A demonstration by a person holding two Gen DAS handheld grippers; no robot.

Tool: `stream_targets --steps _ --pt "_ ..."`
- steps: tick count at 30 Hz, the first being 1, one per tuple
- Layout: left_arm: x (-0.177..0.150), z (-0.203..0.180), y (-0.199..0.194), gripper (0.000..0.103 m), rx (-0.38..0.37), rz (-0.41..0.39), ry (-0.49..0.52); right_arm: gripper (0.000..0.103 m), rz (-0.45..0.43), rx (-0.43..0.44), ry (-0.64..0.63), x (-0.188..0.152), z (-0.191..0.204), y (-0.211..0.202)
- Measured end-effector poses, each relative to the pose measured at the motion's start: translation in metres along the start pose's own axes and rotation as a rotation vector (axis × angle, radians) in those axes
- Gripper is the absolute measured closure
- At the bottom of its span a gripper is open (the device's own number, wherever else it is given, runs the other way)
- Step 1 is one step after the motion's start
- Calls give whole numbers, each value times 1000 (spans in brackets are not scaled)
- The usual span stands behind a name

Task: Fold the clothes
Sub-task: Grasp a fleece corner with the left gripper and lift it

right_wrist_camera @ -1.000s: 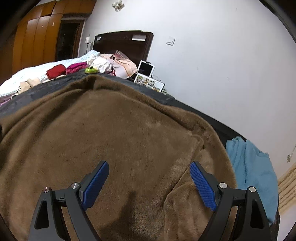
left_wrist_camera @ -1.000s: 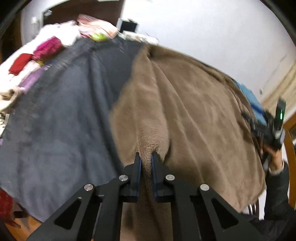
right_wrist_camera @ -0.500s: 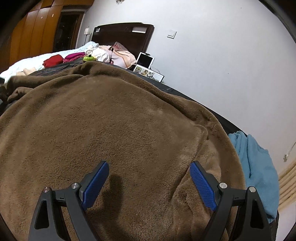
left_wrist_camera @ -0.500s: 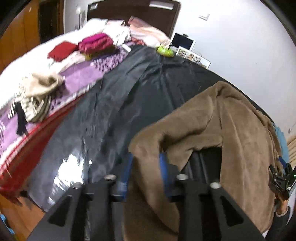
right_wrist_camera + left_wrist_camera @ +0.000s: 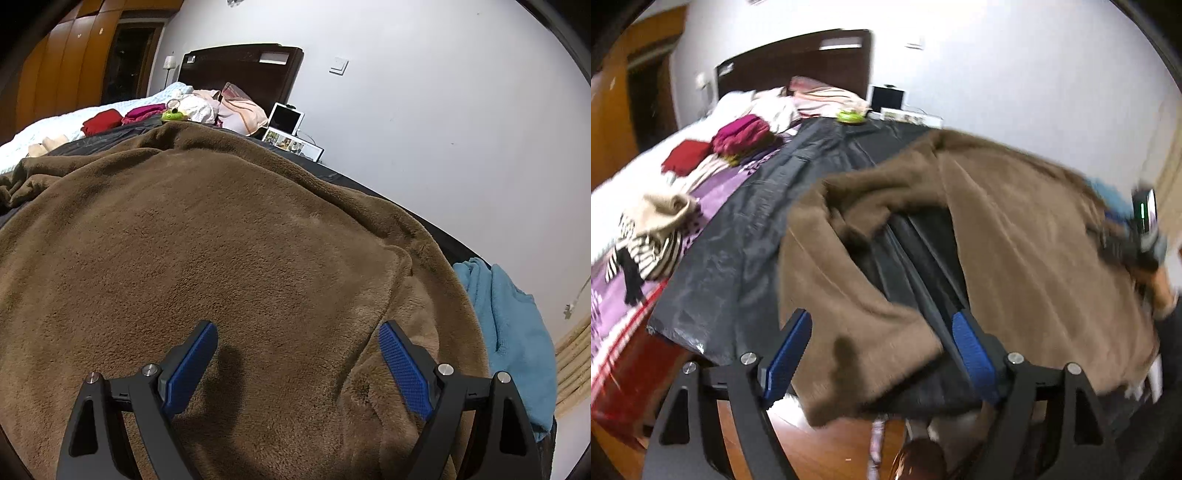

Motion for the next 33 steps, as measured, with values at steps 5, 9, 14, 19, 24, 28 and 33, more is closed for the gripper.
stream_targets --steps 5,9,14,19,24,28,33 --pt "-15 -9 18 21 28 25 19 13 1 -8 -8 0 1 0" --pt "-17 -10 29 21 31 34 10 13 4 -9 -9 -1 0 1" --pt "-23 -17 42 18 44 57 29 13 -3 -10 -7 0 -1 -1" --pt "-22 -17 49 17 74 57 12 13 -10 -12 -5 0 -1 -2" --pt "-12 -5 52 23 89 69 -80 13 -18 -14 -4 0 -2 -3" --pt "-5 10 47 62 77 51 -150 13 -25 -22 -6 0 -2 -5" --pt "17 49 18 88 77 -32 -264 13 -29 -22 -5 0 -1 -6"
Point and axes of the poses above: each gripper's, at about its wrist camera, not at the fingertips, and y roughly the way its jaws point, z to its left, x to its top, the point moved 6 cm from there along y, roughly the way its jaws point, and after that the axes turned 7 degrees about z, right-handed, at the moved point
